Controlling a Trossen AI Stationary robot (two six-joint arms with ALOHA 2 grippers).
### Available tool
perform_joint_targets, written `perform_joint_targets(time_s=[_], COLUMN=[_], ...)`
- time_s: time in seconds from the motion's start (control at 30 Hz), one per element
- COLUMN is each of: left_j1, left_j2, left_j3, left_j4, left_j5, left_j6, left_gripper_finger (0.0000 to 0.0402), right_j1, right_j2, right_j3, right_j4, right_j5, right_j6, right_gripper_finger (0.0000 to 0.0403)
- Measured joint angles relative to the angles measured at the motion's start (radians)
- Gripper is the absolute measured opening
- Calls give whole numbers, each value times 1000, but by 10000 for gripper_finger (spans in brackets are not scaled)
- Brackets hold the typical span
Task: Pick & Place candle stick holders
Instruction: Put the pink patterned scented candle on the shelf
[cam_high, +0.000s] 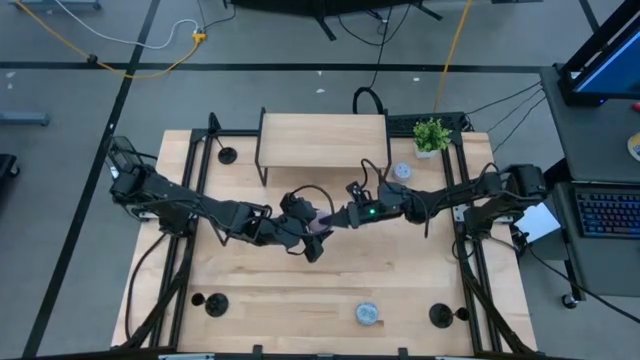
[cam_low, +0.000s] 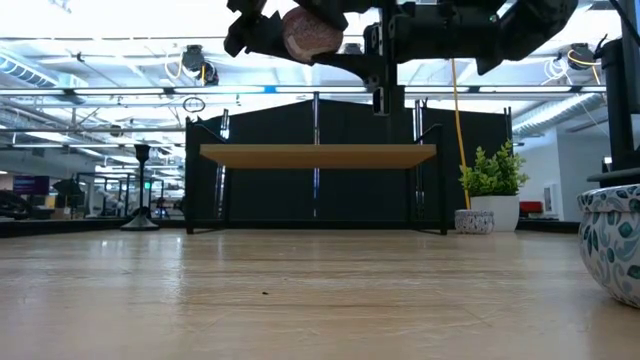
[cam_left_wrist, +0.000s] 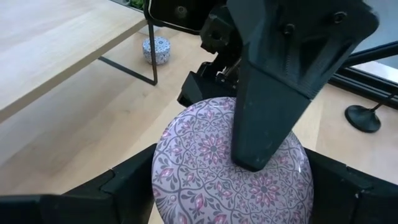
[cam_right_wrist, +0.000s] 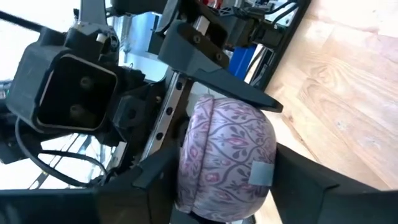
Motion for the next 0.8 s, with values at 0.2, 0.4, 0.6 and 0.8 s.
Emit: perform_joint_targets(time_s=[0.2,0.4,0.6,0.8], left_j1=[0,1,1,2], left_j2=[0,0,-1,-9], left_j3=[0,0,0,0], left_j4=[3,6,-9,-113], left_j5=[6,40,88,106], left_j6=[-2,-16,-8,21], left_gripper_finger=[316,328,351,351], right_j1=[0,0,1,0], right_j2=[0,0,0,0], right_j3=[0,0,-1,-1], right_j4=[0,0,-2,0], right_j5=[-1,-4,-11,-10], right_j6=[-3,-26,-40,-34], right_gripper_finger=[194,183,177,177])
